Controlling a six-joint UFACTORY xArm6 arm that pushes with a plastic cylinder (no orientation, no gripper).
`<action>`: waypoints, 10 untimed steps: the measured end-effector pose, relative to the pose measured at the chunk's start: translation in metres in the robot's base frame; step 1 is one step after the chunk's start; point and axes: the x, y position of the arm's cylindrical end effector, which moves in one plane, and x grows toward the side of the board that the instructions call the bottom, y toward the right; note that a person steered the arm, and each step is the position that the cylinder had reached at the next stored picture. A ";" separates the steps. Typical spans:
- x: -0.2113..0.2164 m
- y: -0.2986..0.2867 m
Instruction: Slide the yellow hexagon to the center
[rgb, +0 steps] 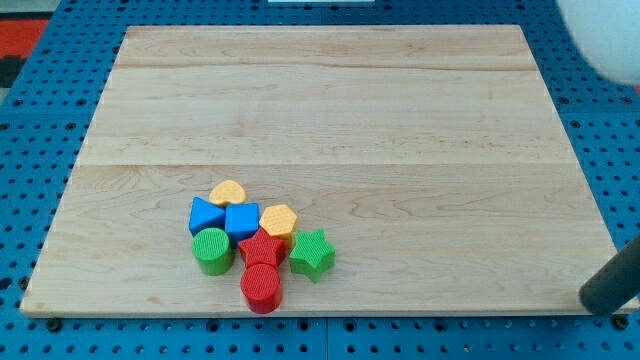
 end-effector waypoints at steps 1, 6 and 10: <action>0.001 -0.008; 0.000 -0.263; -0.041 -0.318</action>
